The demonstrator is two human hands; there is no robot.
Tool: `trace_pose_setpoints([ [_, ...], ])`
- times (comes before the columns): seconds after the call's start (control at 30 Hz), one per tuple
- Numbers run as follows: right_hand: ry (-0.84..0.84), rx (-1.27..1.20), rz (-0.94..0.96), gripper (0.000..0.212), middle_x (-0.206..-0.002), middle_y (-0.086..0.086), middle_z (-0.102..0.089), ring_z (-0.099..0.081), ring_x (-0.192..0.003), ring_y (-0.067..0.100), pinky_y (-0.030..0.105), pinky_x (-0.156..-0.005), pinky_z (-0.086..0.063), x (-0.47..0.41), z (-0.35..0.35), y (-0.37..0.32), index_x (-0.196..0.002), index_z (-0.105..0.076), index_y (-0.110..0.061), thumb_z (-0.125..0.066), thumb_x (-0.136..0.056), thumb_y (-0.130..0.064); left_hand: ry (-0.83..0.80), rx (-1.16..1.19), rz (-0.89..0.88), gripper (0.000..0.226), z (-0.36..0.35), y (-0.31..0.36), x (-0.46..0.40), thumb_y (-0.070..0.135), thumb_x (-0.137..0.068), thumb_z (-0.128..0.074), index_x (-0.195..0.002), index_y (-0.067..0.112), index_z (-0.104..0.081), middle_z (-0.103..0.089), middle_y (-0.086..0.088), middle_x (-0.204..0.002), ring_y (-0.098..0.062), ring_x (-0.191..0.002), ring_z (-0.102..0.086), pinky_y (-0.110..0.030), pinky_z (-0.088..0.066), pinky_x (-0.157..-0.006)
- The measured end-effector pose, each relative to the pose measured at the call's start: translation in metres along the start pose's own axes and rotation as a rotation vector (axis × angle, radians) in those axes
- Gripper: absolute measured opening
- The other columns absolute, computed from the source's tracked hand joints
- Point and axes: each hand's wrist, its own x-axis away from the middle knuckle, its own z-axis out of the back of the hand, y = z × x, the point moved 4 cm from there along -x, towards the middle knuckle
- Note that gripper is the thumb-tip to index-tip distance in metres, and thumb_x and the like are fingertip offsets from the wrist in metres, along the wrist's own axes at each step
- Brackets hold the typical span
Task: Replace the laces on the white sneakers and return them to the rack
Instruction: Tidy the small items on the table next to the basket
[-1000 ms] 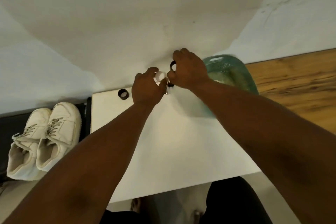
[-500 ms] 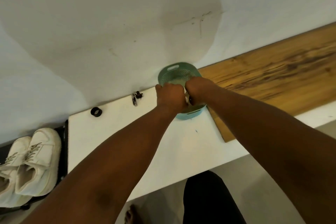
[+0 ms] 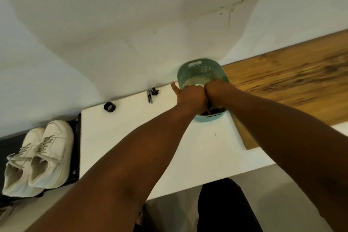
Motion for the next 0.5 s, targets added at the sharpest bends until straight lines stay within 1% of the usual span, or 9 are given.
trace_pose_setpoints([
  [0.03, 0.082, 0.001, 0.016, 0.029, -0.094, 0.005, -0.063, -0.065, -0.094, 0.024, 0.037, -0.09, -0.056, -0.001, 0.012, -0.002, -0.114, -0.066, -0.01, -0.068, -0.092, -0.03, 0.072, 0.061, -0.039, 0.021, 0.006, -0.007, 0.002, 0.051, -0.087, -0.062, -0.099, 0.034, -0.069, -0.062, 0.013, -0.087, -0.017, -0.117, -0.057, -0.071, 0.011, -0.115],
  [0.07, 0.228, -0.014, 0.04, 0.025, -0.09, 0.005, -0.063, -0.065, -0.088, 0.025, 0.037, -0.084, -0.056, -0.001, 0.025, -0.004, -0.11, -0.068, -0.011, -0.063, -0.093, -0.029, 0.18, 0.122, -0.085, 0.02, 0.012, -0.015, 0.005, 0.05, -0.089, -0.06, -0.095, 0.034, -0.07, -0.064, 0.013, -0.09, -0.016, -0.117, -0.057, -0.069, 0.006, -0.117],
  [0.13, 0.573, -0.07, 0.129, 0.028, -0.095, 0.011, -0.066, -0.064, -0.087, 0.033, 0.038, -0.077, -0.05, 0.001, 0.05, -0.016, -0.108, -0.066, -0.01, -0.053, -0.089, -0.027, 0.499, 0.191, -0.159, 0.02, 0.025, -0.047, 0.013, 0.047, -0.091, -0.058, -0.095, 0.034, -0.072, -0.069, 0.01, -0.097, -0.018, -0.111, -0.059, -0.063, -0.012, -0.118],
  [0.17, 0.676, -0.115, 0.182, 0.027, -0.096, 0.014, -0.065, -0.063, -0.088, 0.037, 0.039, -0.075, -0.046, 0.001, 0.058, -0.028, -0.104, -0.063, -0.01, -0.049, -0.085, -0.023, 0.671, 0.198, -0.18, 0.02, 0.029, -0.07, 0.018, 0.045, -0.091, -0.058, -0.094, 0.032, -0.073, -0.07, 0.009, -0.096, -0.02, -0.106, -0.061, -0.057, -0.022, -0.114],
  [0.2, 0.723, -0.183, 0.218, 0.022, -0.096, 0.014, -0.063, -0.061, -0.088, 0.038, 0.039, -0.073, -0.043, -0.001, 0.063, -0.042, -0.1, -0.06, -0.011, -0.048, -0.083, -0.019, 0.818, 0.201, -0.192, 0.02, 0.029, -0.093, 0.023, 0.044, -0.09, -0.059, -0.092, 0.031, -0.074, -0.072, 0.008, -0.094, -0.021, -0.101, -0.063, -0.051, -0.031, -0.107],
  [0.27, 0.703, -0.286, 0.255, 0.016, -0.097, 0.012, -0.061, -0.058, -0.088, 0.035, 0.04, -0.074, -0.044, -0.008, 0.064, -0.08, -0.097, -0.058, -0.014, -0.05, -0.082, -0.014, 0.948, 0.209, -0.136, 0.017, 0.022, -0.149, 0.029, 0.042, -0.088, -0.063, -0.089, 0.029, -0.074, -0.073, 0.007, -0.089, -0.024, -0.092, -0.065, -0.042, -0.041, -0.088],
  [0.33, 0.65, -0.263, 0.321, 0.019, -0.1, 0.011, -0.062, -0.06, -0.09, 0.035, 0.04, -0.077, -0.049, -0.015, 0.051, -0.128, -0.1, -0.06, -0.014, -0.054, -0.082, -0.014, 0.894, 0.244, 0.035, 0.019, 0.008, -0.209, 0.032, 0.041, -0.087, -0.065, -0.095, 0.027, -0.074, -0.073, 0.005, -0.095, -0.027, -0.096, -0.065, -0.038, -0.044, -0.08],
  [0.43, 0.479, -0.07, 0.425, 0.022, -0.104, 0.011, -0.062, -0.062, -0.095, 0.036, 0.039, -0.079, -0.049, -0.026, 0.011, -0.191, -0.104, -0.062, -0.016, -0.056, -0.083, -0.018, 0.586, 0.267, 0.343, 0.038, -0.029, -0.28, 0.04, 0.04, -0.092, -0.062, -0.126, 0.024, -0.063, -0.063, -0.001, -0.126, -0.029, -0.122, -0.053, -0.043, -0.043, -0.095],
  [0.5, 0.385, -0.009, 0.393, 0.025, -0.105, 0.008, -0.063, -0.063, -0.098, 0.033, 0.037, -0.082, -0.051, -0.032, -0.013, -0.216, -0.105, -0.064, -0.017, -0.055, -0.082, -0.015, 0.361, 0.225, 0.475, 0.049, -0.055, -0.31, 0.045, 0.04, -0.095, -0.058, -0.141, 0.027, -0.048, -0.05, -0.002, -0.14, -0.03, -0.134, -0.043, -0.053, -0.034, -0.108],
])
